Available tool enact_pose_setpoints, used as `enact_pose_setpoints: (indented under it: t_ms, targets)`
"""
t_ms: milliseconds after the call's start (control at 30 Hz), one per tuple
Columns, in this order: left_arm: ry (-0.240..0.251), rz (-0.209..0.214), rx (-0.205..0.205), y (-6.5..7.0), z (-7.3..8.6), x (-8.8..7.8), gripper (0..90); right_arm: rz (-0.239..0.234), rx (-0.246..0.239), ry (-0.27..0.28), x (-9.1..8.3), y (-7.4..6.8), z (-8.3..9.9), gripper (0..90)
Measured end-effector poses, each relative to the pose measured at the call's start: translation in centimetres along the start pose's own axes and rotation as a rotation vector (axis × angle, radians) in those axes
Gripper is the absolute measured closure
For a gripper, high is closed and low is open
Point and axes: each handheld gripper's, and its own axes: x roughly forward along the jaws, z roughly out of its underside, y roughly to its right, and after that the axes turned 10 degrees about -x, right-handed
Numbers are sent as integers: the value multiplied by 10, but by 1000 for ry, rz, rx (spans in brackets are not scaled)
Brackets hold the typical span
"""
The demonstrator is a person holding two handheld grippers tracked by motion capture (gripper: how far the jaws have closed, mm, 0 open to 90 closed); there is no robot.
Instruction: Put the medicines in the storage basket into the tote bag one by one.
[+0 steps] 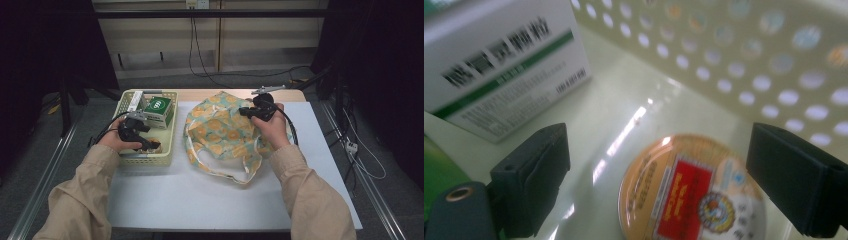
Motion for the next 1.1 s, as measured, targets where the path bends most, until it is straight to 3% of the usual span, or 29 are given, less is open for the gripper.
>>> enact_pose_setpoints:
  t_ms: [67,167,300,533,633,733,867,1000,1067,1100]
  targets:
    - [-31,-7,21,0,3,4,109,0,-2,-1,0,0,0,900]
    - [-18,13,16,-1,5,5,93,2,-4,-5,-1,0,0,900]
    - [-18,67,31,-1,6,6,124,4,-6,-9,-1,0,0,900]
    - [-35,66,29,-3,7,4,126,4,-8,-7,-2,0,0,900]
    - [-27,97,37,-4,7,4,146,6,-9,-8,-4,0,-1,900]
    - [-29,82,48,-2,6,3,161,9,-9,-6,-5,1,-1,900]
    - [-26,103,42,-2,5,5,163,9,-7,-8,-4,2,0,900]
    - [-80,93,52,0,5,11,175,7,-9,-7,-4,1,-1,900]
    - [-162,86,115,1,8,16,163,2,-9,-9,-4,0,-1,900]
    - [-151,72,117,2,9,16,157,3,-10,-10,-4,0,-1,900]
